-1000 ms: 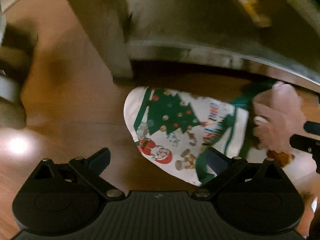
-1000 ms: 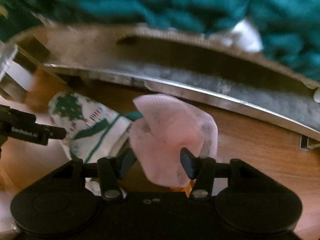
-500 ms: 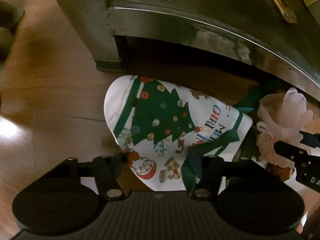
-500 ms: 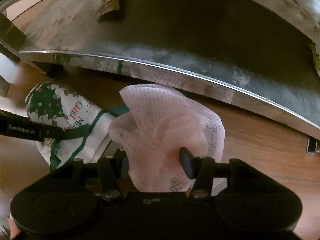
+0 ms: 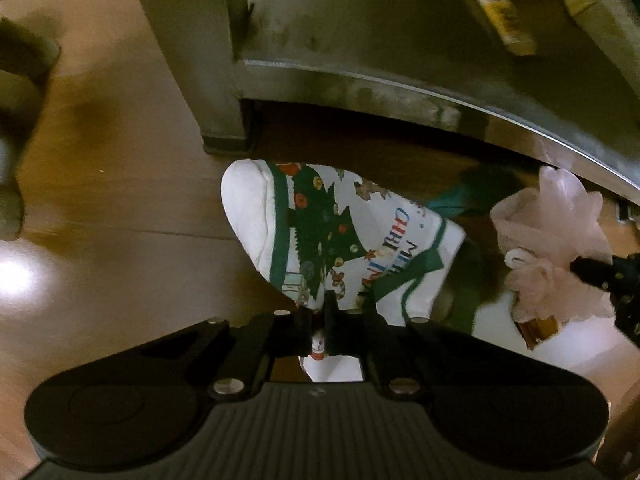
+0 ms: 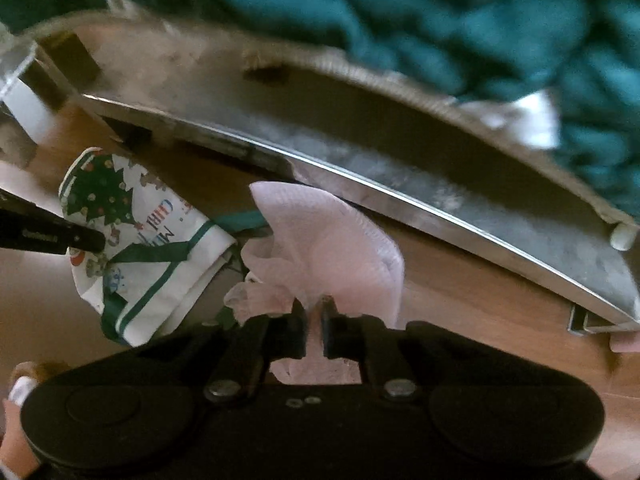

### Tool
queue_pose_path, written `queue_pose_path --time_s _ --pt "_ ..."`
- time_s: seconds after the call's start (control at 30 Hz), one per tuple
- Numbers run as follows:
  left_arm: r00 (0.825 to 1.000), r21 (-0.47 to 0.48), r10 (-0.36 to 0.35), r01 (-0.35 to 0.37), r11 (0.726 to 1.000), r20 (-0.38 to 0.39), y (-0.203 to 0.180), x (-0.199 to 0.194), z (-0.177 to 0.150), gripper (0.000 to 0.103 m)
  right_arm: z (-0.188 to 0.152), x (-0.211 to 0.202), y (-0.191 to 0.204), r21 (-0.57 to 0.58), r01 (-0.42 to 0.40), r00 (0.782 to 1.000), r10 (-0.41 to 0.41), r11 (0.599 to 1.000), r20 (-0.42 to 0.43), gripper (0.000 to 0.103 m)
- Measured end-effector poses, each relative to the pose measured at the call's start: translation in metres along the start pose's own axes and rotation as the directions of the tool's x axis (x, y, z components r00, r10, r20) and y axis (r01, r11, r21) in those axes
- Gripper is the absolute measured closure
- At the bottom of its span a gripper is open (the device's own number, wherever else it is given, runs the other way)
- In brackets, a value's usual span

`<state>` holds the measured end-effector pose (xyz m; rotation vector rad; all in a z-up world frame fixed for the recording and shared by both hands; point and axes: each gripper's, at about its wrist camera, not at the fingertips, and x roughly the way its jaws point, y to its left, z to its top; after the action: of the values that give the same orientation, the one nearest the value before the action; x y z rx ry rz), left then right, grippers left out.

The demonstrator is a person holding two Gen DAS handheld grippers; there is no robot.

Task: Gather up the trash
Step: 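Carry the Christmas bag and pink mesh bag up over the teal wastebasket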

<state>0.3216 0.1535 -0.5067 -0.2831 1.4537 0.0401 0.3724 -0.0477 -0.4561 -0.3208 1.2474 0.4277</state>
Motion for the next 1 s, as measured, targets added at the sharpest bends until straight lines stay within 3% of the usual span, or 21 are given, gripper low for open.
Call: queue_pose_path --time_s 0.37,0.57,0.8,1.0 --pt "0.998 0.168 -0.024 0.014 0.986 0.056 -0.019 -0.1 -0.02 0.099 -0.01 -0.108 0.003 0.012 -0.032 0.993 0.03 0.999 0.117 0.097" --pt "0.991 0.248 -0.019 -0.015 0.969 0.136 -0.03 -0.174 -0.025 0.1 -0.011 -0.187 0.006 0.009 -0.061 0.975 0.058 0.998 0.214 0.098" --pt "0.957 0.339 -0.044 -0.058 0.939 0.287 -0.051 -0.279 -0.039 0.1 -0.015 -0.276 0.022 -0.008 -0.08 0.937 0.078 0.997 0.342 0.098" --pt "0.902 0.338 -0.079 -0.077 0.938 0.424 -0.068 -0.368 -0.068 0.1 -0.03 -0.362 0.034 -0.046 -0.034 0.889 0.051 0.998 0.456 0.098"
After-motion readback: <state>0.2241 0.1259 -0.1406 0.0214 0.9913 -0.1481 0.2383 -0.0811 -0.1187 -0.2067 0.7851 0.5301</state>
